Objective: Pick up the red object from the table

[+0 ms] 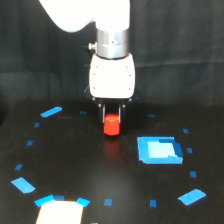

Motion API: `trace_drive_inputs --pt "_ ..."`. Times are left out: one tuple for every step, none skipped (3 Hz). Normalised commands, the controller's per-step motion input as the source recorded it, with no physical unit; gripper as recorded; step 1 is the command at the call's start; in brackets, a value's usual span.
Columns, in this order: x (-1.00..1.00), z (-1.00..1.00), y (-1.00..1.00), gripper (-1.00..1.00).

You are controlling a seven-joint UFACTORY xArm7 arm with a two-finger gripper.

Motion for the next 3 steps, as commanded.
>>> trace_drive_inputs --pt "0.12 1.0 -0.09 -1.0" --pt "0.26 1.0 -0.47 -0.17" --pt "0.24 1.0 -0.08 -0.51"
